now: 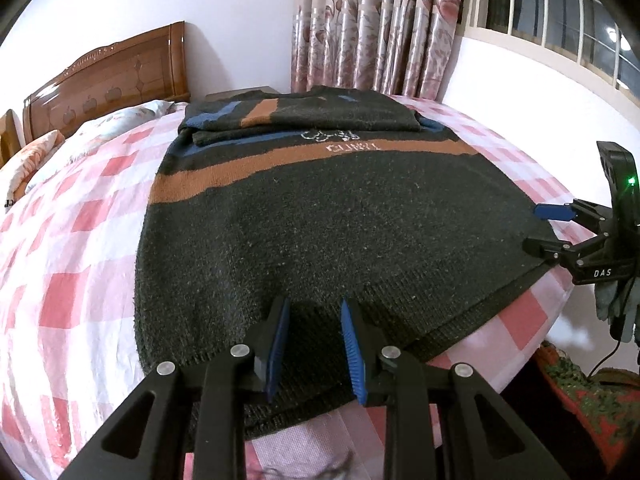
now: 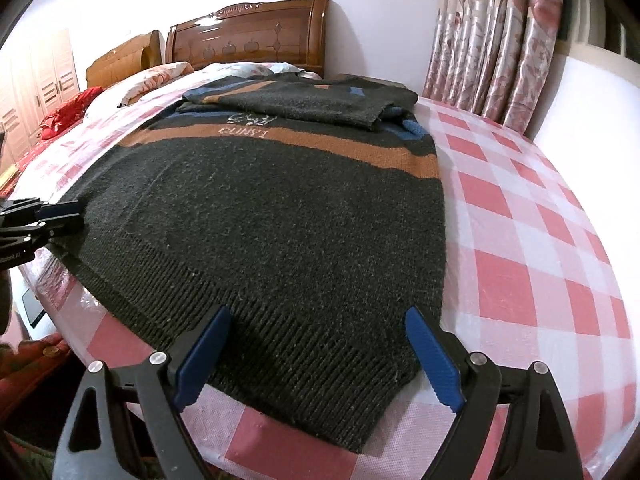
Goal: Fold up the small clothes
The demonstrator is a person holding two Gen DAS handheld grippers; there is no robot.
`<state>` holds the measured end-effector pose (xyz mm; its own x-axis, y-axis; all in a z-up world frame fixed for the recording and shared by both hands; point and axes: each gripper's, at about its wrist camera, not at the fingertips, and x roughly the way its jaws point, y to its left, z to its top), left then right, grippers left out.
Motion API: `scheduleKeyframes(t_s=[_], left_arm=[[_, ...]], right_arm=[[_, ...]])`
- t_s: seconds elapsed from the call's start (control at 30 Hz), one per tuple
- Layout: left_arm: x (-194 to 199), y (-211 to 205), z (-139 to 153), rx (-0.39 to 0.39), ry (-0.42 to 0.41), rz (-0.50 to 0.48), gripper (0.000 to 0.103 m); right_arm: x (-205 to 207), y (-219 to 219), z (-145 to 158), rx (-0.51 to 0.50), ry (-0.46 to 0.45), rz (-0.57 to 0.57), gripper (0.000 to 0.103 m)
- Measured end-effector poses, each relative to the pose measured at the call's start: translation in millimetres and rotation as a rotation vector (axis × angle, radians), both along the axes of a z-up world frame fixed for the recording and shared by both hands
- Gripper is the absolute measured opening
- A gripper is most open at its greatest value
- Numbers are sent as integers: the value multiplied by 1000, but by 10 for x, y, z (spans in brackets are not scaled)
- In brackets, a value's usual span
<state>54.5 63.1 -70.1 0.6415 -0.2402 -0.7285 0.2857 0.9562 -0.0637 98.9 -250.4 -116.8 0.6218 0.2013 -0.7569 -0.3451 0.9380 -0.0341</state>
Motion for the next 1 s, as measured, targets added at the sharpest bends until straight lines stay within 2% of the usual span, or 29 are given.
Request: scheduleKeyframes(t_s=[0.5, 0.63, 0.73, 0.77, 0.83, 0.87, 0.93, 1.0], left_arm=[[4, -1, 1, 6, 1, -1, 27], [63, 13, 78, -28, 49, 45, 27], [73, -42, 192, -12, -1, 58, 28], [98, -41, 182, -8, 5, 67, 28], [181, 4, 48, -23, 77, 71, 28], [137, 40, 39, -27, 39, 65, 28], [88, 72, 38, -10, 44, 57, 28], [14, 215, 74, -35, 61, 89, 28]], right_arm=[[-6, 54, -38, 7, 3, 36, 103], [40, 164, 30, -22, 34, 16, 103], [0, 417, 90, -24, -19, 76, 103], [-9, 548, 55, -37, -16, 109, 103], [-30, 694, -45, -59, -9, 161, 103], [-32, 682, -43, -47, -13, 163, 103], [-32, 555, -35, -30, 24, 159, 103], [-56, 362, -1, -50, 49, 114, 103]])
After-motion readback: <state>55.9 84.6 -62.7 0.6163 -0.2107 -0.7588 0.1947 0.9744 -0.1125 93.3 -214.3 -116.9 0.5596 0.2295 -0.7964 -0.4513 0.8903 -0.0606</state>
